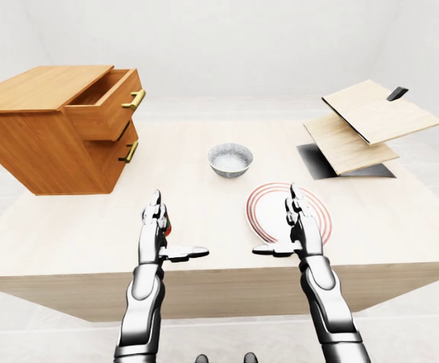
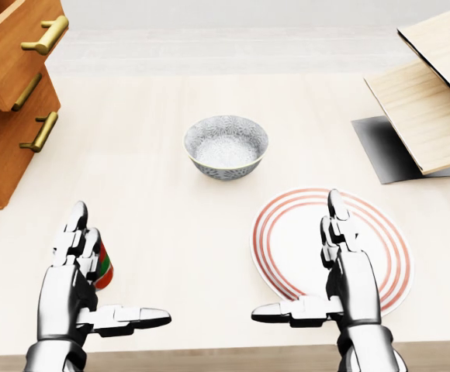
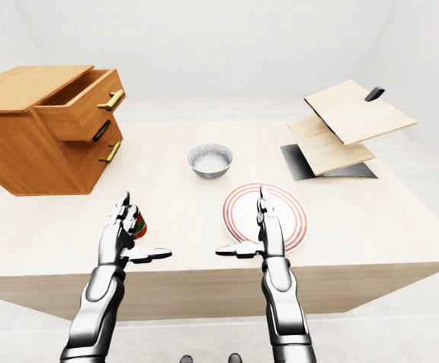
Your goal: Close the top drawer of the cabinet.
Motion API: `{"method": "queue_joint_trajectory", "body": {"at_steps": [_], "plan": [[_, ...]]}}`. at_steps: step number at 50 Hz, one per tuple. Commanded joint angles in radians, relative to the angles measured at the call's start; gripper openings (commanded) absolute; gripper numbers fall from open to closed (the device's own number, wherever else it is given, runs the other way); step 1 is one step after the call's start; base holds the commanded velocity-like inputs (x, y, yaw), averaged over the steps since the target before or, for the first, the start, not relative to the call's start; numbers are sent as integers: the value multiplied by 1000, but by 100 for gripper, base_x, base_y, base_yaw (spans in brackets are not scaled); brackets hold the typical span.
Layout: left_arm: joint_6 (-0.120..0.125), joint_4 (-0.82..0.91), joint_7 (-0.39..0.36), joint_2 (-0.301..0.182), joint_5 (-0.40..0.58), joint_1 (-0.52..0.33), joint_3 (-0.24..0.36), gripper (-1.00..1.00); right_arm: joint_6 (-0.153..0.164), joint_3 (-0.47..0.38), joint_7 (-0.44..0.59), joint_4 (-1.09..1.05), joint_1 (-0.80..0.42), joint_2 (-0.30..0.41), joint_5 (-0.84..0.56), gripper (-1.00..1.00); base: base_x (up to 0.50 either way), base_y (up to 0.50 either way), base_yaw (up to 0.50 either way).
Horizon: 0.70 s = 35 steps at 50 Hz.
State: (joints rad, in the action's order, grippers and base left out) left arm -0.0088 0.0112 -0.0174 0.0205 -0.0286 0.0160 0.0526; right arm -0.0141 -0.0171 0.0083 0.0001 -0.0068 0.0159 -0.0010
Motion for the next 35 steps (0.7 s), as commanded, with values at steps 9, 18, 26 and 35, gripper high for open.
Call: {"method": "queue_joint_trajectory", "body": {"at_steps": [9, 18, 26, 35], "plan": [[47, 24, -36, -27, -29, 0, -5, 100, 5, -24, 28, -12, 19, 0, 25, 100, 0, 0, 0], [96, 336, -16, -47, -74, -13, 17, 100, 101, -35, 27, -327, 67, 11, 57, 100, 0, 0, 0], [96, 489, 7, -68, -82, -46, 51, 100, 101, -73, 31, -509, 42, 27, 68, 100, 0, 0, 0], [96, 567, 15, -72, -113, -76, 89, 100, 101, -121, 48, -583, 35, 32, 78, 100, 0, 0, 0]]}}
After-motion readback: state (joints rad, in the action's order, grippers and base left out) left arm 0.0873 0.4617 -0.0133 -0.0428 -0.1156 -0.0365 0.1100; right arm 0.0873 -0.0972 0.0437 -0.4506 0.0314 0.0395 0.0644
